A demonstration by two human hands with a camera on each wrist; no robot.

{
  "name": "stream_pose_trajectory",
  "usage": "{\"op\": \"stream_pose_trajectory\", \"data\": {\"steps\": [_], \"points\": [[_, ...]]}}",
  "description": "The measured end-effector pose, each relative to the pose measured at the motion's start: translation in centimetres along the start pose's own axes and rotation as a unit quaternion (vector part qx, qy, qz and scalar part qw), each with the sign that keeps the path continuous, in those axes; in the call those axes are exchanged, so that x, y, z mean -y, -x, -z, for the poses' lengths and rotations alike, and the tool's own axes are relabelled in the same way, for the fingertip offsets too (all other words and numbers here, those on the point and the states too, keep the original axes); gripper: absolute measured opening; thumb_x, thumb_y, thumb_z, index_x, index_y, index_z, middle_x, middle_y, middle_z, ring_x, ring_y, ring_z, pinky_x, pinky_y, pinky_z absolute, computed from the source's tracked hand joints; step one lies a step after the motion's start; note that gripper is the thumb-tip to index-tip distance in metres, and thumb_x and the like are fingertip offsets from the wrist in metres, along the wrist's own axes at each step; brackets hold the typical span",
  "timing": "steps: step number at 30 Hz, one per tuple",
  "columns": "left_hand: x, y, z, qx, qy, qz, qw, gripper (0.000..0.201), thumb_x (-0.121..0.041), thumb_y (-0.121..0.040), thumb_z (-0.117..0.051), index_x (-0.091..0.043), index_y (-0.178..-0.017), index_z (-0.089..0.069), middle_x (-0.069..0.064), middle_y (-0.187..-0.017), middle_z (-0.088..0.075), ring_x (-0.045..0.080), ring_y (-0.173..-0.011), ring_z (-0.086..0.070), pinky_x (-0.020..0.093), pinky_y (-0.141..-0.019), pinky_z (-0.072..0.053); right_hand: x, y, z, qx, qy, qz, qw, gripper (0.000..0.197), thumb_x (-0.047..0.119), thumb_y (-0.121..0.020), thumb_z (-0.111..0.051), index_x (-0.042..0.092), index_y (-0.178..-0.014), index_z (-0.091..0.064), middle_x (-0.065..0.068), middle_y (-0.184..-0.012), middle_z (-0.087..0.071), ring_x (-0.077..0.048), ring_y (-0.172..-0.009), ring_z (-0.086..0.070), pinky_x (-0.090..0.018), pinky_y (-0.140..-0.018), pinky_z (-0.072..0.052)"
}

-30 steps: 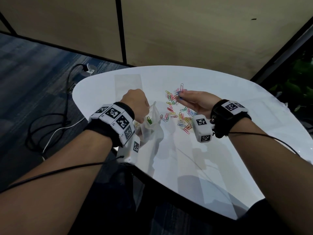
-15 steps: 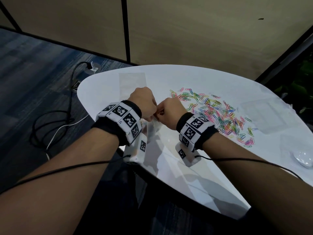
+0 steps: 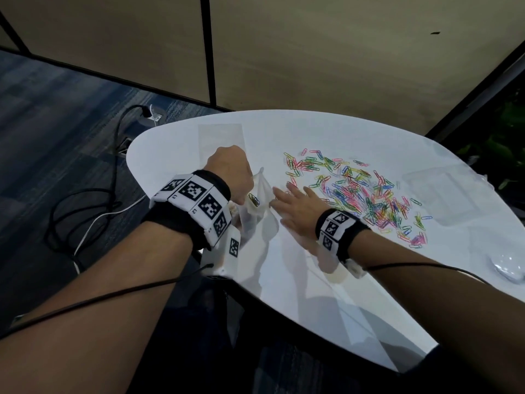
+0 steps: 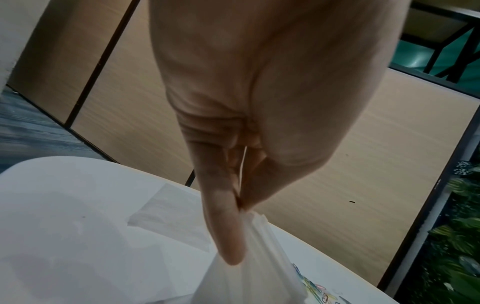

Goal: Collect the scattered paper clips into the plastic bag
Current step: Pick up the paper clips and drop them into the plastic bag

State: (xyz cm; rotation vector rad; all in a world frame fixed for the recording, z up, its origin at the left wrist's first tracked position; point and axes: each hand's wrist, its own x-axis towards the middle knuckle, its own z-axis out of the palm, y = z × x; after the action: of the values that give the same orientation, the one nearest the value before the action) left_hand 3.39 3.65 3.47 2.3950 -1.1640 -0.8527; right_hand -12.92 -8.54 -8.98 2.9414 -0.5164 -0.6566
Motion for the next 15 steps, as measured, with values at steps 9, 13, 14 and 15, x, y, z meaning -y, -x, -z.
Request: {"op": "stream_pose_trajectory", "data": {"steps": [9,13,14,15], "points": [[-0.6,-0.1,-0.7,0.008,-0.003,0.002,1.0,0.025,0.006,-0.078,-0.058,-0.001,-0.096,-0.074,0.017,-0.086,-0.077,0.035,-0.088,-0.076,0.047,-0.081,-0.063,-4.7,-0.2,-2.0,-0.026,-0.1,-0.101,0.989,0.048,0.007,-0.088,-0.055,0.013,-0.135,-0.045,-0.011,-0.14,-0.044,-0.036,-0.117,-0.051,-0.041,-0.084,-0.052],[-0.9,0.0,-0.9,0.012,0.0,0.001,1.0,0.028,0.006,-0.079,-0.06,0.002,-0.103,-0.075,0.02,-0.089,-0.077,0.034,-0.086,-0.076,0.043,-0.082,-0.063,-4.7,0.3,-0.8,-0.066,-0.102,-0.132,0.984,0.018,0.002,-0.087,-0.055,0.006,-0.1,-0.067,-0.011,-0.102,-0.062,-0.03,-0.093,-0.061,-0.036,-0.078,-0.052],[-1.0,0.1,-1.0,0.013,0.0,-0.001,1.0,0.028,0.006,-0.08,-0.061,0.001,-0.103,-0.075,0.019,-0.089,-0.077,0.033,-0.086,-0.075,0.043,-0.083,-0.063,-5.0,0.4,-0.7,-0.066,-0.107,-0.144,0.982,0.02,0.003,-0.089,-0.054,0.007,-0.101,-0.069,-0.011,-0.102,-0.064,-0.029,-0.092,-0.063,-0.035,-0.078,-0.052],[-1.1,0.2,-1.0,0.013,0.0,-0.002,1.0,0.028,0.006,-0.081,-0.061,0.0,-0.104,-0.074,0.019,-0.09,-0.077,0.033,-0.088,-0.075,0.042,-0.084,-0.062,-5.3,0.5,-0.6,-0.071,-0.124,-0.16,0.977,0.022,0.004,-0.09,-0.053,0.008,-0.103,-0.07,-0.011,-0.103,-0.067,-0.029,-0.092,-0.064,-0.033,-0.079,-0.053]]}}
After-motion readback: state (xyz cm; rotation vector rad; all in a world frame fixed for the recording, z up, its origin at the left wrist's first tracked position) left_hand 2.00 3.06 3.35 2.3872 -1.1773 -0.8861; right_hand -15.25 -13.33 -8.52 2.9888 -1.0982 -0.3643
